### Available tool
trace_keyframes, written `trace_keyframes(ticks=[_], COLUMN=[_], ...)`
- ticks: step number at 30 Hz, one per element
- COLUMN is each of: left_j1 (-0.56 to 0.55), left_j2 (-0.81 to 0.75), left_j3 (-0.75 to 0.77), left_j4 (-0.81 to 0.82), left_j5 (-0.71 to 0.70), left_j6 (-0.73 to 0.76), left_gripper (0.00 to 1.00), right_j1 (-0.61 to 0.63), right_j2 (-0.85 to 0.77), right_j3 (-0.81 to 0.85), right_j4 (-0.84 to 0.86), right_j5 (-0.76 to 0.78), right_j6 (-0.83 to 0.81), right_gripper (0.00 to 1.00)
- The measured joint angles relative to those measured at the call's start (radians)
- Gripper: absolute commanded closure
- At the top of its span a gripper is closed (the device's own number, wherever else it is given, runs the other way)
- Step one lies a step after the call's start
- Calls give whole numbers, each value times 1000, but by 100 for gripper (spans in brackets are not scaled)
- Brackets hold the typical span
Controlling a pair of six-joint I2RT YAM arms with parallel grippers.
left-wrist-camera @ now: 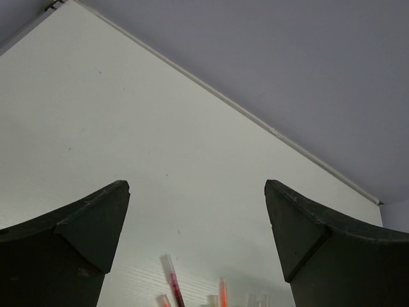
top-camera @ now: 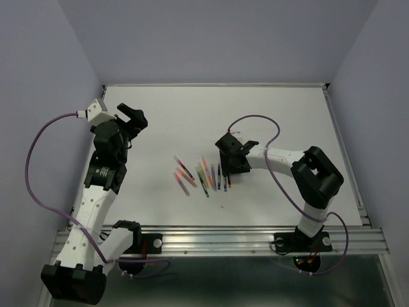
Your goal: Open the pen caps
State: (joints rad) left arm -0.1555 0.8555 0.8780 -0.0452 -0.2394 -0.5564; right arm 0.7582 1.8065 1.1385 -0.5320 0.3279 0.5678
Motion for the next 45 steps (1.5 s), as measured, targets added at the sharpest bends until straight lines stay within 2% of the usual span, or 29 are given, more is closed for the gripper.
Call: trace_keyframes(ticks=[6, 12, 15, 18, 19, 24, 29, 31, 37, 42, 45], left_j1=[0, 0, 0, 0, 0, 0, 0, 0, 0, -18, -50], left_j2=[0, 0, 0, 0, 0, 0, 0, 0, 40, 107, 130], left_j3=[0, 0, 0, 0, 0, 0, 0, -3, -52, -104, -113], left_j4=[-6, -8, -10, -13, -14, -19, -19, -6, 129, 257, 304], left_j5=[-4, -6, -6, -6, -6, -5, 21, 66, 340, 587, 661], left_j6=[0, -2, -2, -2, -3, -3, -3, -3, -7, -33, -41], left_gripper=[1, 1, 1, 1, 1, 1, 1, 1, 1, 1, 1], right_j1=[8, 9, 9, 9, 9, 9, 9, 9, -4, -51, -72], right_j2=[-7, -29, -44, -60, -62, -72, -74, -78, -155, -367, -459], right_j3=[-21, -60, -84, -109, -113, -125, -124, -124, -138, -164, -174], right_j4=[43, 74, 93, 115, 118, 125, 125, 125, 103, 197, 300], right_j5=[-14, -14, -17, -16, -16, -10, 9, 24, -18, -287, -487], right_j6=[5, 10, 17, 27, 28, 31, 9, -25, -197, -330, -362], right_gripper=[48, 64, 68, 78, 85, 97, 99, 99, 99, 99, 99])
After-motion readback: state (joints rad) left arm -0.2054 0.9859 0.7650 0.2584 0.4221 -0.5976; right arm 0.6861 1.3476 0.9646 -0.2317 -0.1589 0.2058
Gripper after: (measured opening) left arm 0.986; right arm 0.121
